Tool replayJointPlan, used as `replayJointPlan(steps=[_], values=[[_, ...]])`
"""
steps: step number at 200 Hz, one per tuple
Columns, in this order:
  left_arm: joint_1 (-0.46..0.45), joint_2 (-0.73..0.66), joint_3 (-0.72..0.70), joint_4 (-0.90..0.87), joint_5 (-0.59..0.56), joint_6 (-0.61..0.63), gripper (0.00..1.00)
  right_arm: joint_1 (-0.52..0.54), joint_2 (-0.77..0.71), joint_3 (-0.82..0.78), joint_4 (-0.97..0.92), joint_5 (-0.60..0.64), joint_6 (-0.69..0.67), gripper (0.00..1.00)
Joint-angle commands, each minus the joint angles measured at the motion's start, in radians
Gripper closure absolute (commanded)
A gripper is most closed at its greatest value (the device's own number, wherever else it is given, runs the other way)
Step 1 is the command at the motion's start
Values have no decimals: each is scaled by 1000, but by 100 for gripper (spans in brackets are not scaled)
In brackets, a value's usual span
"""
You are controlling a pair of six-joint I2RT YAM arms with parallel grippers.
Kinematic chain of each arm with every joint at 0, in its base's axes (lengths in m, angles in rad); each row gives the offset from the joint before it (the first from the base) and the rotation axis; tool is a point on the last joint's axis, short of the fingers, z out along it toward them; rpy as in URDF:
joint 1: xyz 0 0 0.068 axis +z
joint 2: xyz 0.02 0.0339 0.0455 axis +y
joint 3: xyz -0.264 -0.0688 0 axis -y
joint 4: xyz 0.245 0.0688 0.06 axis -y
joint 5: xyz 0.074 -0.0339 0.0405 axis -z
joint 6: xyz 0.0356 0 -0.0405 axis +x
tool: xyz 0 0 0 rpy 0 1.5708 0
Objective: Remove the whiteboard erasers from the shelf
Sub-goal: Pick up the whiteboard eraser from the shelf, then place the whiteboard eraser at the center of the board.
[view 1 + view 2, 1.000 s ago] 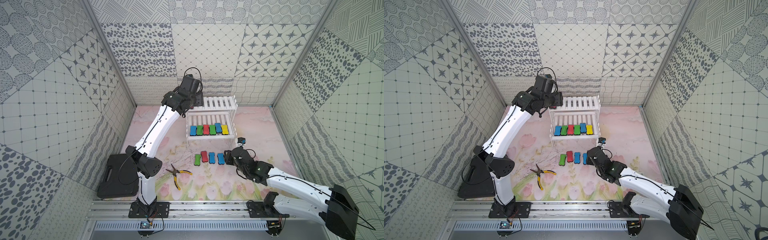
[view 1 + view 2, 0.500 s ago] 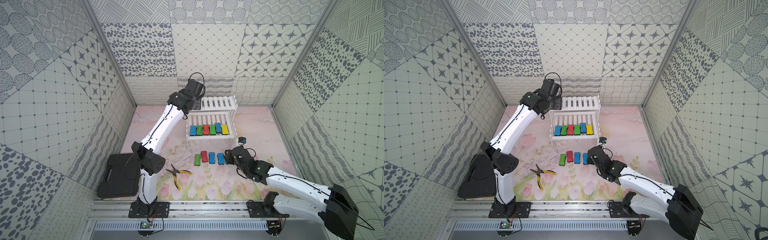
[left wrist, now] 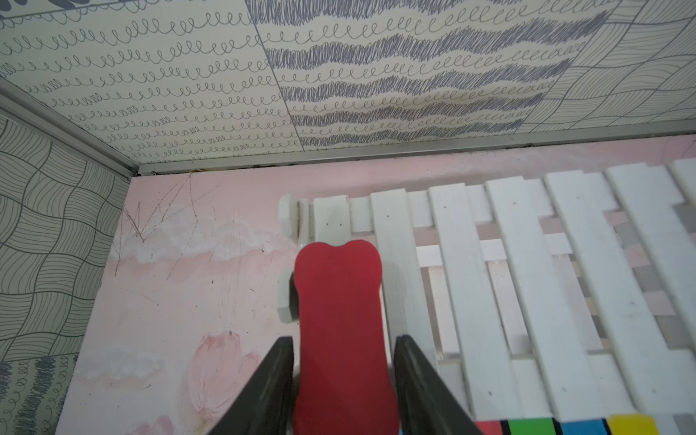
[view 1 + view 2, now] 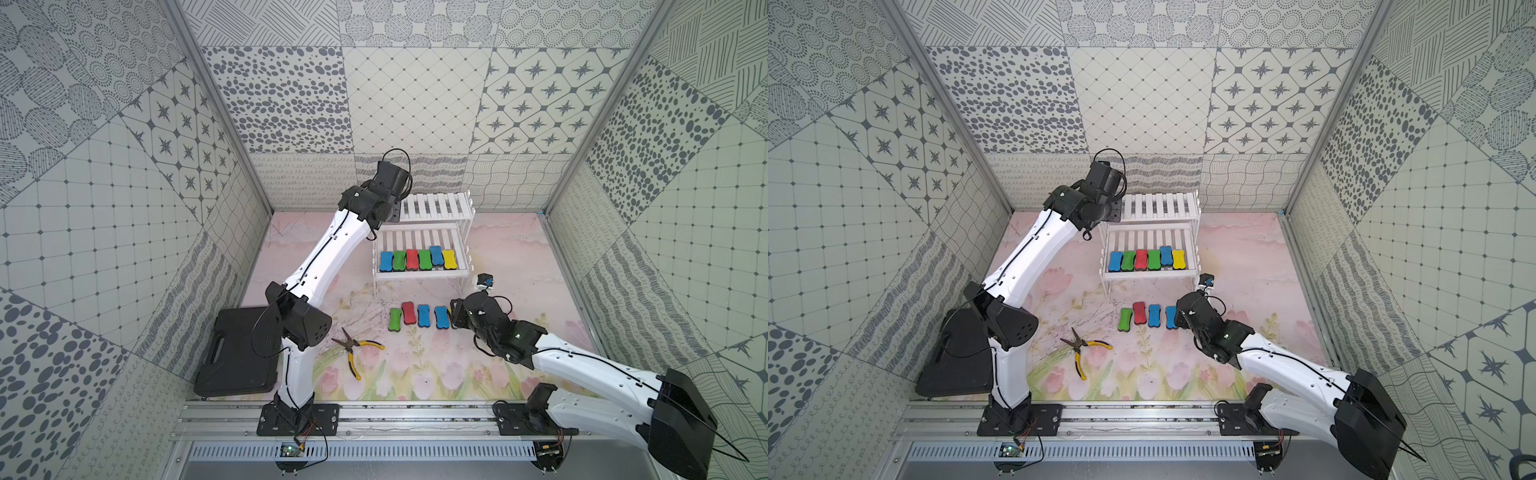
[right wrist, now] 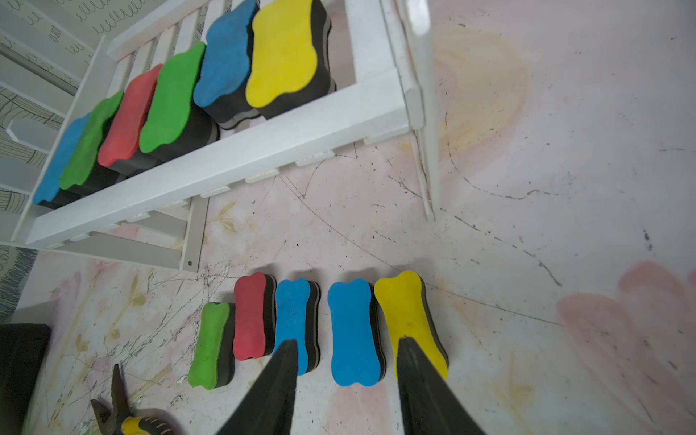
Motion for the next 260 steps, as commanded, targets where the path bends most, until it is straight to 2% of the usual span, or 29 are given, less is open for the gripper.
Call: replayJointPlan(steps=[1,18,74,117,149,180,208,225,260], values=[[-3,4,1,2,-18,3,49,-5,-11,6,35,0,-8,53],[-4,9,0,-1,-22,3,50,-5,-14,7,34,-1,-10,53],[-4,6,1,2,-7,-10,63,-10,-24,4,33,0,-10,53],[-13,-103,-50,49,24,-49,66,-15,-42,8,29,0,-16,53],[-24,-285,-261,151,66,-100,65,-16,-45,11,27,-3,-17,53],[-32,-495,-566,240,78,-147,65,-18,-42,9,31,-11,-15,53],[-63,-667,-840,276,43,-188,66,-19,-37,1,41,-16,-15,53],[-113,-758,-1001,316,-7,-214,65,-18,-29,-1,47,-22,-18,53],[-178,-861,-1186,312,-21,-352,66,-19,-7,7,59,-32,-19,53]])
